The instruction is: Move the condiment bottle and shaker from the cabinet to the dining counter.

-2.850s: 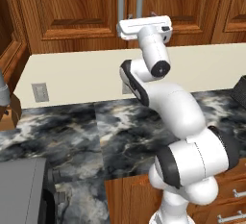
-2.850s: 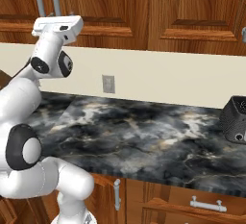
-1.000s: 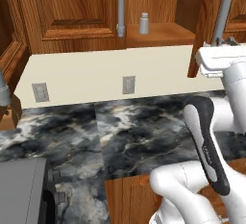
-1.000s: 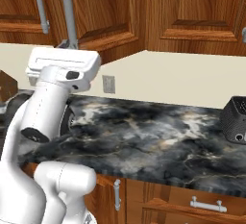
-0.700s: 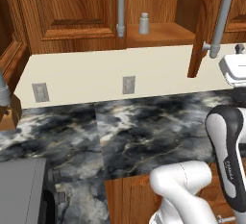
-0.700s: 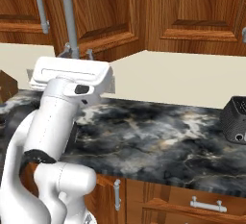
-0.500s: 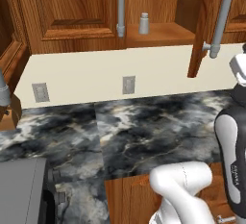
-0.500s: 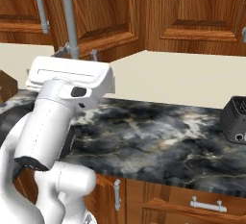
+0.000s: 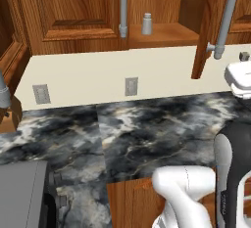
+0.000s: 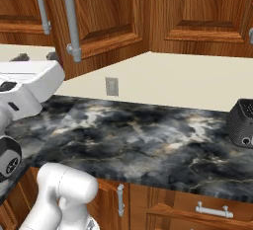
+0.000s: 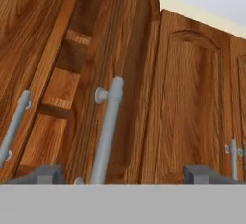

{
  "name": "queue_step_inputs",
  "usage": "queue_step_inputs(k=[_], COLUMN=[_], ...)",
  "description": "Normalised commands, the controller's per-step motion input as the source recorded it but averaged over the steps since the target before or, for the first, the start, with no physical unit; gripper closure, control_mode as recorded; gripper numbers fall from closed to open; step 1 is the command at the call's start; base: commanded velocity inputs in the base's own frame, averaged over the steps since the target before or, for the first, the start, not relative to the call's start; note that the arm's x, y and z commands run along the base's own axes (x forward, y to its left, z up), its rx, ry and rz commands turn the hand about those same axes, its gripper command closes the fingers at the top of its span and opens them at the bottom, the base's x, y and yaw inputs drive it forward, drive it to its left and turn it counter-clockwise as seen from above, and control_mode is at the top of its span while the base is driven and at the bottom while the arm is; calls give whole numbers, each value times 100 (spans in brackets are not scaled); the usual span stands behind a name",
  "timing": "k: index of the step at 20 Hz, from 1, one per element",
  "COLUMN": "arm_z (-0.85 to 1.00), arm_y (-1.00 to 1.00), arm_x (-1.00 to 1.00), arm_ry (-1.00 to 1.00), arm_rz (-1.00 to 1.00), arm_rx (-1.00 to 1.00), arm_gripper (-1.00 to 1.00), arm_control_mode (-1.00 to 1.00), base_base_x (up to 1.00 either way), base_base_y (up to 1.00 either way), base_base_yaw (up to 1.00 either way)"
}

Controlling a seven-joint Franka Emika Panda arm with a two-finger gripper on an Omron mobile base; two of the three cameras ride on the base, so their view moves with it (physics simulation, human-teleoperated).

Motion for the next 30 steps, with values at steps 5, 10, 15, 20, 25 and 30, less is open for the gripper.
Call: queue_step_inputs(k=[5, 10, 15, 20, 25, 30], arm_z=[-19, -6, -11, -34, -69, -15], arm_y=[75, 21, 14, 21, 20, -3], arm_x=[0, 7, 38, 61, 82, 82], arm_ry=[55, 38, 20, 14, 0, 1], arm_rz=[-22, -34, -33, -29, -24, -16], arm_rx=[-24, -13, -15, -18, -25, -15], arm_gripper=[-100, -100, -100, -100, -100, -100], arm_control_mode=[-100, -100, -100, -100, -100, -100], base_base_x=[0, 0, 0, 0, 0, 0], base_base_y=[0, 0, 0, 0, 0, 0], base_base_yaw=[0, 0, 0, 0, 0, 0])
